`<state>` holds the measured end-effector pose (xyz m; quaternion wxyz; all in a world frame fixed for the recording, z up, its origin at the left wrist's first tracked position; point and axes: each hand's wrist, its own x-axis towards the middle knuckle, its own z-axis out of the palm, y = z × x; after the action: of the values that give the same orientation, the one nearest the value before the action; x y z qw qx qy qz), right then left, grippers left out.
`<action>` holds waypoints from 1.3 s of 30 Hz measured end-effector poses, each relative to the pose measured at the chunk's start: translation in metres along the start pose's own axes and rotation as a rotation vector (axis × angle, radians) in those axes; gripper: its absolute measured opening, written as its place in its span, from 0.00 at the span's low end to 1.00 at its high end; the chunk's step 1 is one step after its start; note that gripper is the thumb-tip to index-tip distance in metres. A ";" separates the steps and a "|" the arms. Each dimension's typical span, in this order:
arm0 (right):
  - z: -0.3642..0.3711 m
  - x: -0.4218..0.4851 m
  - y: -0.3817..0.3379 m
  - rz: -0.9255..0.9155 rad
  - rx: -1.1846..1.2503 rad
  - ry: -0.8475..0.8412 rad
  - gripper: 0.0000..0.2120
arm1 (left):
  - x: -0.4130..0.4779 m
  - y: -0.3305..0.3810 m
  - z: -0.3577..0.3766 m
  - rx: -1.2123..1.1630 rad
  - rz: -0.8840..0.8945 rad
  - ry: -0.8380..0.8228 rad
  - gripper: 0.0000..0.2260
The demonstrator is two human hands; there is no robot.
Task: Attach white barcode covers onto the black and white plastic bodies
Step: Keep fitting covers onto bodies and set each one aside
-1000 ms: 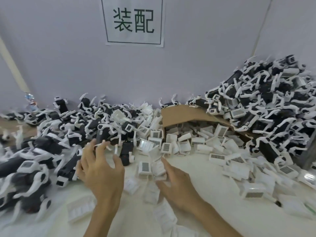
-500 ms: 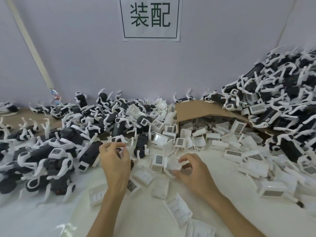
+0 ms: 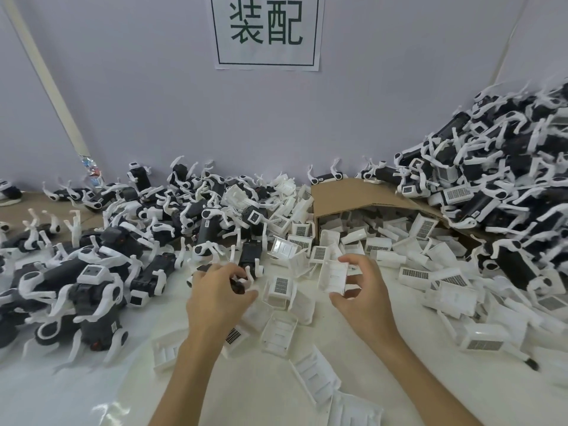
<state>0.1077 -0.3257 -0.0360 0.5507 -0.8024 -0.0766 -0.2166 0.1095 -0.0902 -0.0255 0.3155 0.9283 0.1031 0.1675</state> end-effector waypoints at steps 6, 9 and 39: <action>0.000 0.006 0.000 0.209 0.263 -0.072 0.08 | 0.001 0.005 0.000 -0.325 -0.002 0.142 0.08; 0.000 0.008 -0.006 0.413 0.514 -0.163 0.12 | 0.000 0.010 -0.007 -0.607 -0.034 0.182 0.11; -0.002 0.002 -0.016 0.530 0.604 -0.261 0.12 | 0.001 0.014 -0.015 -1.320 -0.129 0.074 0.05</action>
<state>0.1038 -0.3214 -0.0212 0.7836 -0.6176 0.0031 0.0682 0.1055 -0.0922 -0.0056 0.8235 0.5259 0.0449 0.2081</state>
